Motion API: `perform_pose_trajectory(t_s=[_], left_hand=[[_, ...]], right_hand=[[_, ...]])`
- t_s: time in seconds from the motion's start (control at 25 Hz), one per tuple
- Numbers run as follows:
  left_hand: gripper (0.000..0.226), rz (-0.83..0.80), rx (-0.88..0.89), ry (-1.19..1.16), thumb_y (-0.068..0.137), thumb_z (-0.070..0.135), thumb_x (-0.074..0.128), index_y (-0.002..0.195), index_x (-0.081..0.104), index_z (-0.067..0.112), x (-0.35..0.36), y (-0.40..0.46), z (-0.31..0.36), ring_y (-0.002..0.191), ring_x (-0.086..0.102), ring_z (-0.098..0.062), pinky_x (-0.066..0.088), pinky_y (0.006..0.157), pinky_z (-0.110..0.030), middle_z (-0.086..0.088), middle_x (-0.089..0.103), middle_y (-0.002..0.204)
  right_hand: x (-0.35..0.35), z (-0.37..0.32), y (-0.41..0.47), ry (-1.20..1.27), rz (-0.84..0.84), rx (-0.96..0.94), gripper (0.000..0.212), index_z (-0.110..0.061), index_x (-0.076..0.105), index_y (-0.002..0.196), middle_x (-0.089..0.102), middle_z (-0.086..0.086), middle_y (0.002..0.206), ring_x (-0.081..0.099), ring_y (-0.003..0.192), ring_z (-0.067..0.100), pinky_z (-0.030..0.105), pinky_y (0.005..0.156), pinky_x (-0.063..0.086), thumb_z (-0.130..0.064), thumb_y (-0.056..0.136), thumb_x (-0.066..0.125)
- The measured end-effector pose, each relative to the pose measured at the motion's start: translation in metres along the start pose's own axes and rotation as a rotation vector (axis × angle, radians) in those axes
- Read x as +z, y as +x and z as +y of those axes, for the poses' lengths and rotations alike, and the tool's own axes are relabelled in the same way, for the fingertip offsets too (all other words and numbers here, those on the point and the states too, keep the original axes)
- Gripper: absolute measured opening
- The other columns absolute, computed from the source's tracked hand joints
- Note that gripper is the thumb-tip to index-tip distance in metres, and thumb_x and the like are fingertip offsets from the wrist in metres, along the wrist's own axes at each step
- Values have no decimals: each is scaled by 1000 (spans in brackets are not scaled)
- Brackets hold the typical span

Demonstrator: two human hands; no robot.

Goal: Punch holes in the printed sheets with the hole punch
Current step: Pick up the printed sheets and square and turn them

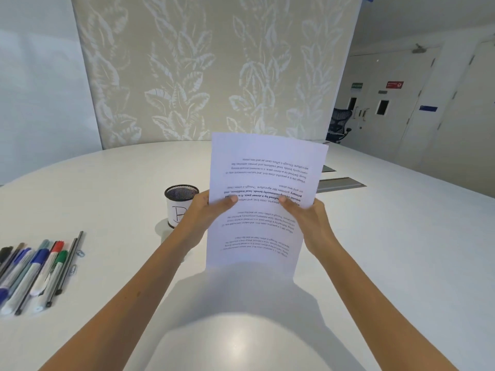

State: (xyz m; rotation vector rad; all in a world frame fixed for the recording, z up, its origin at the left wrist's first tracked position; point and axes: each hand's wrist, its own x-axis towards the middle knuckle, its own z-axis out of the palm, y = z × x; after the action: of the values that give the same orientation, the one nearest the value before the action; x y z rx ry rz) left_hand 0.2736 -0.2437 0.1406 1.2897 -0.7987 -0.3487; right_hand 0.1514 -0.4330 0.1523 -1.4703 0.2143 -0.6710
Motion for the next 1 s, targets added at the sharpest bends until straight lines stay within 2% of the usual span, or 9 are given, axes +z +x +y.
perform_pose_trajectory(t_s=[0.08,0.24,0.36,0.52,0.68,0.76,0.84,0.92,1.0], left_hand=[[32,3,-20,-3,86,28,65,116,67,16,4,0,-2,108,67,-30,52,93,-48,-9,71,118],[26,-10,19,-81,88,24,64,113,69,16,10,7,5,104,69,-26,56,82,-35,-5,73,114],[26,41,-37,-78,89,23,64,113,69,16,8,7,-6,105,68,-27,54,90,-43,-6,72,114],[29,128,-169,-99,86,23,68,114,68,18,4,2,-31,108,67,-27,46,100,-54,-6,72,115],[43,160,-59,-19,85,19,69,127,58,21,-1,12,-20,112,65,-27,48,100,-51,0,70,119],[72,301,93,215,82,21,73,144,34,20,-10,21,-2,124,54,-34,42,105,-51,-2,57,138],[92,453,294,698,77,37,75,148,22,11,-23,33,20,138,34,-38,25,114,-53,-9,38,151],[97,367,386,988,71,58,67,148,26,14,-25,38,46,146,16,-32,14,118,-48,-6,32,154],[85,147,296,1004,67,64,64,140,41,27,-24,41,67,144,24,-22,21,114,-46,3,45,146]], right_hand=[[1,4,1,12,17,18,21,-8,72,101,77,9,98,73,90,28,39,73,61,-16,81,73],[-3,-3,9,93,12,-36,15,-14,74,93,78,5,93,74,86,24,31,66,60,-18,79,76],[-8,10,9,28,-7,-21,20,-13,73,96,78,4,94,74,86,23,33,70,61,-19,78,77],[-9,46,-2,-72,-36,76,12,-21,74,87,78,-2,87,74,81,18,25,61,58,-16,77,78],[-18,41,4,-170,-21,70,19,-14,73,96,76,11,100,73,90,25,39,77,60,-16,77,77],[-28,23,15,-273,-36,40,26,-6,71,102,74,16,103,71,94,29,44,86,57,-14,77,77],[-40,-2,26,-427,-92,-6,22,-8,72,99,74,18,101,71,88,22,34,82,57,-14,78,77],[-46,-29,37,-636,-171,-39,15,-12,73,92,75,19,95,66,78,16,28,70,52,-17,79,76],[-45,-52,47,-909,-262,-80,7,-24,71,83,74,11,86,64,76,19,28,63,47,-20,79,76]])
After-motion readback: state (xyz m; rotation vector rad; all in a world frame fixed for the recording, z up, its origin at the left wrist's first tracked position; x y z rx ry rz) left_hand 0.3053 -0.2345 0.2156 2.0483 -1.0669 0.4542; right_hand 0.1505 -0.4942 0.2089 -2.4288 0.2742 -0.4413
